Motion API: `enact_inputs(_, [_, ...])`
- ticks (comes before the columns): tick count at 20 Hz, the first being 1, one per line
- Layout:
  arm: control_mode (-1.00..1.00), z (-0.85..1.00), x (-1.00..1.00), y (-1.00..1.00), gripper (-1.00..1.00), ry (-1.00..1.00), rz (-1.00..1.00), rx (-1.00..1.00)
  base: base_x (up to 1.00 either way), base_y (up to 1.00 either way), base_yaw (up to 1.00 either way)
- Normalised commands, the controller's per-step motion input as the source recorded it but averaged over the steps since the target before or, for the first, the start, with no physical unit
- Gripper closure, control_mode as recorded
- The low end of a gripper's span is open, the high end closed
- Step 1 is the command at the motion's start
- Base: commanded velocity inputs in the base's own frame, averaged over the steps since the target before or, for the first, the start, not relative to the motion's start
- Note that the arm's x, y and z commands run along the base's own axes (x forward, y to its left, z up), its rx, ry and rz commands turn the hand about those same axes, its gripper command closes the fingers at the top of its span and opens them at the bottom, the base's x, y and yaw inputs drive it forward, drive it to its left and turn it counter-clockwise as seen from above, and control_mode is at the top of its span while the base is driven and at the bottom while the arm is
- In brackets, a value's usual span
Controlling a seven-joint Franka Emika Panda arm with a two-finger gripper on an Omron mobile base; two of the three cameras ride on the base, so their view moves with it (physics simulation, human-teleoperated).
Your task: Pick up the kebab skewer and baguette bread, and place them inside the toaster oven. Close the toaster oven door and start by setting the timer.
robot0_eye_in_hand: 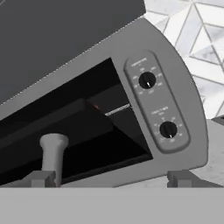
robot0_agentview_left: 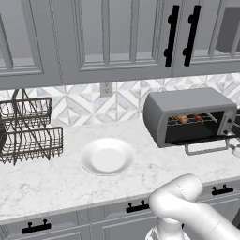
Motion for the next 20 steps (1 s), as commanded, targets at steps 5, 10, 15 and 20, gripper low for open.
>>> enact_inputs(5, [-1.0,0.19,0.37,0.0,-1.0,-0.02,-0.09,0.09,0.0,0.0,0.0])
enact_inputs(10, [-1.0,0.01,0.4,0.04,-1.0,0.0,-0.08,0.03,0.0,0.0,0.0])
enact_inputs(15, [-1.0,0.01,0.34,0.19,-1.0,-0.04,-0.03,0.03,0.0,0.0,0.0])
enact_inputs(20, [-1.0,0.04,0.46,0.33,-1.0,-0.05,0.0,0.05,0.0,0.0,0.0])
